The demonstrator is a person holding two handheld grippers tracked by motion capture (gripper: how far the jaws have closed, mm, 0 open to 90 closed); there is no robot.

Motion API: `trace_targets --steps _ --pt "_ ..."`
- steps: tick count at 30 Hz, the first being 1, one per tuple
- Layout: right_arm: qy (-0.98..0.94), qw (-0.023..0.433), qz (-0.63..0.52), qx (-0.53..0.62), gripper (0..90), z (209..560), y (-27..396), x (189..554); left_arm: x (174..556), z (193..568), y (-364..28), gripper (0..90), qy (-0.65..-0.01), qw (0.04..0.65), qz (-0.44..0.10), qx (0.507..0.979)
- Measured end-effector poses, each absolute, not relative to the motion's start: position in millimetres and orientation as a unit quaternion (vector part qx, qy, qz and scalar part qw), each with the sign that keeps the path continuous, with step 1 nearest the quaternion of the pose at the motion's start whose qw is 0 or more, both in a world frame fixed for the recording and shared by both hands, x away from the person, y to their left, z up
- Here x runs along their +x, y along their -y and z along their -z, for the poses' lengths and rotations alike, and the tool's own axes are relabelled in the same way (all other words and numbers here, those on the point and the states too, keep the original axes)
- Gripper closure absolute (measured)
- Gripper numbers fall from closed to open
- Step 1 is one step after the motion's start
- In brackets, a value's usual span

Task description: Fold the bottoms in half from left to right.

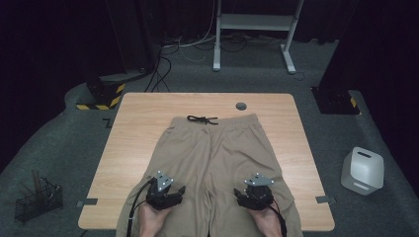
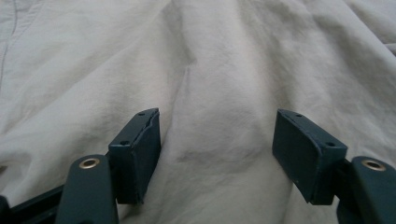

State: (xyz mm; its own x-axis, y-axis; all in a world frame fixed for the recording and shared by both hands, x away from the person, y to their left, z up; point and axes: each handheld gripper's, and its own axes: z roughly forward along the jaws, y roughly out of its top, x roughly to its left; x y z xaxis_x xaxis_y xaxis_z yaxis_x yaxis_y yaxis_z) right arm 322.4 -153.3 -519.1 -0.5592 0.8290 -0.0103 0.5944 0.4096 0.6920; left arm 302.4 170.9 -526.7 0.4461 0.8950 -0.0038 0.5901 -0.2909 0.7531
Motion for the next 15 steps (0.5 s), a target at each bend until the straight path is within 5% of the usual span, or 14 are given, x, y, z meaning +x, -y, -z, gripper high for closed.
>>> trace_targets --steps 6,15 --pt "-0.820 0.184 -0.349 0.415 39.6 508 154 328 311 514 -174 31.8 -0.485 0.356 -0.195 0.775" --pt "-0.788 0.206 -0.348 0.464 37.6 494 156 395 379 495 -170 29.5 -0.490 0.356 -0.206 0.768"
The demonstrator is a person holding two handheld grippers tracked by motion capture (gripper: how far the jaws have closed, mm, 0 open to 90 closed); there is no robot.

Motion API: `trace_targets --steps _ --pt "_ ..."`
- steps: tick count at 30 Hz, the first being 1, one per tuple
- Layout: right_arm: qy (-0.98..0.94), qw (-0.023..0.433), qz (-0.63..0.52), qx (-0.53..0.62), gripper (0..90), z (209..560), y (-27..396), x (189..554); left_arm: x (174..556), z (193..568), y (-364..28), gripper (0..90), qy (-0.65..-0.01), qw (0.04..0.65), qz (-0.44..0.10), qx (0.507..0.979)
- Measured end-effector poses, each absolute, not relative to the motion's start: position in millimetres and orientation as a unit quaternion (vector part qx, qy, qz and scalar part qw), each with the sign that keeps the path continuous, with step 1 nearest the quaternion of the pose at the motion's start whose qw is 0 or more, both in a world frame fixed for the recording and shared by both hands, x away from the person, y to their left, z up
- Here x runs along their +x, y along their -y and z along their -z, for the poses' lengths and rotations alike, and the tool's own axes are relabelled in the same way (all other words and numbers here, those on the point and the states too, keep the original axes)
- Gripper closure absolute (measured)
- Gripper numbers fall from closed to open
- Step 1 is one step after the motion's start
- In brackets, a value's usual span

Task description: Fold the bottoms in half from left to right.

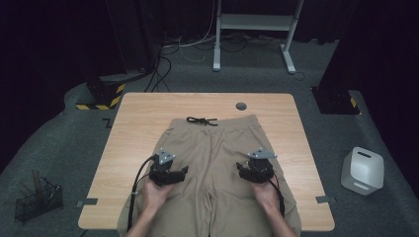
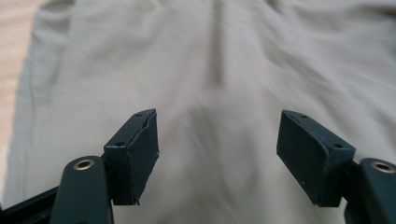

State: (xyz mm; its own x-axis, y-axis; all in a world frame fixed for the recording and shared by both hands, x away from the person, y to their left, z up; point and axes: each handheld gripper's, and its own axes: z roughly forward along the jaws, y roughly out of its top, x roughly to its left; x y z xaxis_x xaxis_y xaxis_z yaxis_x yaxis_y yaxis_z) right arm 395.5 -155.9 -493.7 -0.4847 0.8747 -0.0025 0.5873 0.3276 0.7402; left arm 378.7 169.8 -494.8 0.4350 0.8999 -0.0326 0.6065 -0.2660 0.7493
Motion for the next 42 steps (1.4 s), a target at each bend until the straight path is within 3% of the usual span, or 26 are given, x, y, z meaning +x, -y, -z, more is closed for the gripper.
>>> trace_targets --steps 6,13,21,32,42 --pt "-0.786 0.210 -0.328 0.480 36.2 504 153 421 405 508 -168 29.4 -0.498 0.339 -0.215 0.769" --pt "-0.797 0.204 -0.308 0.478 35.1 517 150 423 408 521 -167 29.3 -0.499 0.328 -0.209 0.775" --pt "-0.796 0.208 -0.321 0.470 34.9 520 153 405 387 527 -168 29.5 -0.492 0.346 -0.226 0.767" --pt "-0.797 0.210 -0.339 0.453 34.9 524 158 352 333 526 -169 29.7 -0.486 0.347 -0.219 0.771" --pt "-0.809 0.203 -0.333 0.439 37.5 519 158 349 349 508 -181 27.0 -0.503 0.348 -0.187 0.769"
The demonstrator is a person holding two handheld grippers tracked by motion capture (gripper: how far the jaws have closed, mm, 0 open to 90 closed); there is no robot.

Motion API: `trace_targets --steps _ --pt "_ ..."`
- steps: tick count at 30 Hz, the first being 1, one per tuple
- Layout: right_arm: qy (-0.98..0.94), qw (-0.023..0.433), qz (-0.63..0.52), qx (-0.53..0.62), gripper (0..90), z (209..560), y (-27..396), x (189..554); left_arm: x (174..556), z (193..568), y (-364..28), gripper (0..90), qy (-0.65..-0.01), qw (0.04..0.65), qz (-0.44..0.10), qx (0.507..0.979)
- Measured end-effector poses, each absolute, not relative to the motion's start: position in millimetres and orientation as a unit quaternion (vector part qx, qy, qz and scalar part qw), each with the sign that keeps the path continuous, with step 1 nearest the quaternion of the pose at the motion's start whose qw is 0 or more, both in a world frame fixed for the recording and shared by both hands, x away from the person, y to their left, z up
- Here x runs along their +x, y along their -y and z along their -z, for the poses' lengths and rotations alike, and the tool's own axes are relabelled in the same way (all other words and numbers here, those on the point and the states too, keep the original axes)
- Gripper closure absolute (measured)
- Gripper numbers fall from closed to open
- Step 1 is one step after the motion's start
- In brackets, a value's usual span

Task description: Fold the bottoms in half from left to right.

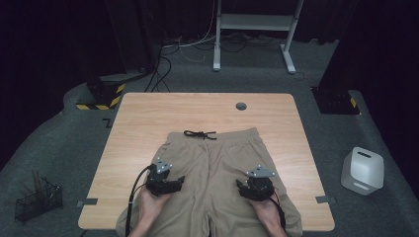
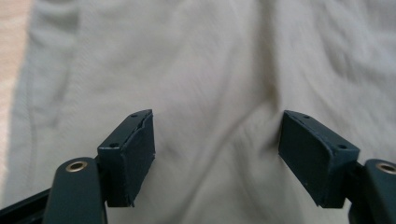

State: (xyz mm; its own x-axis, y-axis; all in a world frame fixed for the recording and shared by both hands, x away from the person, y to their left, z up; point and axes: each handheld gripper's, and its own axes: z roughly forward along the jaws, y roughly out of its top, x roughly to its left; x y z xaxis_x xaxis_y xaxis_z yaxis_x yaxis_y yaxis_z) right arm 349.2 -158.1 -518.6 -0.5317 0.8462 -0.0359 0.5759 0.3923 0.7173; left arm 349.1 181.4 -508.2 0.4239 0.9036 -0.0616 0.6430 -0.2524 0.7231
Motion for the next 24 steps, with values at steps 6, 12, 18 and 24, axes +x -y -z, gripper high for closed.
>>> trace_targets --steps 6,12,18,24 --pt "-0.798 0.221 -0.351 0.438 38.3 506 159 362 373 496 -193 28.3 -0.508 0.349 -0.186 0.765" --pt "-0.796 0.209 -0.352 0.445 38.4 510 158 379 394 491 -204 29.8 -0.518 0.346 -0.192 0.758" --pt "-0.806 0.210 -0.340 0.437 38.3 523 154 380 409 497 -217 31.1 -0.538 0.347 -0.200 0.742" --pt "-0.806 0.206 -0.342 0.437 38.2 523 153 377 419 506 -224 32.1 -0.549 0.333 -0.206 0.738"
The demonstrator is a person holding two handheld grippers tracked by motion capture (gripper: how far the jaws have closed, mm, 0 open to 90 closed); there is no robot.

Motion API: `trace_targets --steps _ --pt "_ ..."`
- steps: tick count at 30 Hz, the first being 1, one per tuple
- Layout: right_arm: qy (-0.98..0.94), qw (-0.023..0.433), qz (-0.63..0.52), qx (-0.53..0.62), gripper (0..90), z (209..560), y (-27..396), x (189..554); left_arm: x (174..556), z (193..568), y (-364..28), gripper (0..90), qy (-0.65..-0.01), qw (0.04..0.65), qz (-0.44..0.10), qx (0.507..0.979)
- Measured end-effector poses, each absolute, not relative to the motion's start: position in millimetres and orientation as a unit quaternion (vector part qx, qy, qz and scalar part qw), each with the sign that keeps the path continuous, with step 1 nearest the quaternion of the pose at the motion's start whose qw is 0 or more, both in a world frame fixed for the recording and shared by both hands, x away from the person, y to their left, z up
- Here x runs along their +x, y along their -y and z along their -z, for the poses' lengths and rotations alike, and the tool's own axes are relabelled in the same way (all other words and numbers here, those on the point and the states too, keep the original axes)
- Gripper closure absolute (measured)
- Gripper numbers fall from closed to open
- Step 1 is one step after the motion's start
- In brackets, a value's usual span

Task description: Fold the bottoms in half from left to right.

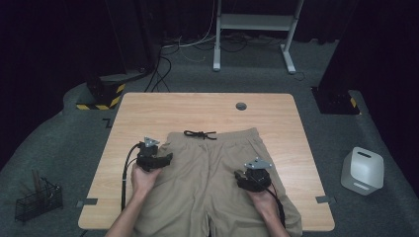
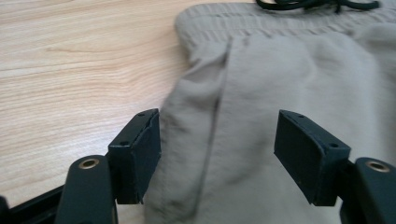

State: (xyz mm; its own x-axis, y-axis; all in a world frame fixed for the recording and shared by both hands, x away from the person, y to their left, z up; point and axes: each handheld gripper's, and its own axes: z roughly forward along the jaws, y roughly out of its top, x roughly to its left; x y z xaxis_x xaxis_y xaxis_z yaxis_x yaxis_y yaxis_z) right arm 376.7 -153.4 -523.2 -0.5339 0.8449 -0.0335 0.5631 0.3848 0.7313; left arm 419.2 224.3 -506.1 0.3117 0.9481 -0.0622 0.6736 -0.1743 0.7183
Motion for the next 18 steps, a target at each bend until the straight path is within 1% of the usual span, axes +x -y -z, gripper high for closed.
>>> trace_targets --steps 5,8,11,15,18 --pt "-0.806 0.206 -0.342 0.437 38.1 523 154 372 431 508 -224 33.3 -0.554 0.330 -0.199 0.738" --pt "-0.806 0.204 -0.343 0.437 38.0 523 154 368 437 512 -225 36.2 -0.563 0.340 -0.190 0.729" --pt "-0.806 0.204 -0.343 0.437 38.0 523 154 365 439 516 -224 39.6 -0.562 0.333 -0.186 0.734" --pt "-0.805 0.205 -0.343 0.438 38.0 523 153 361 440 517 -224 45.5 -0.561 0.335 -0.186 0.733" --pt "-0.806 0.206 -0.342 0.438 38.0 523 153 359 440 517 -224 53.6 -0.561 0.333 -0.190 0.734"
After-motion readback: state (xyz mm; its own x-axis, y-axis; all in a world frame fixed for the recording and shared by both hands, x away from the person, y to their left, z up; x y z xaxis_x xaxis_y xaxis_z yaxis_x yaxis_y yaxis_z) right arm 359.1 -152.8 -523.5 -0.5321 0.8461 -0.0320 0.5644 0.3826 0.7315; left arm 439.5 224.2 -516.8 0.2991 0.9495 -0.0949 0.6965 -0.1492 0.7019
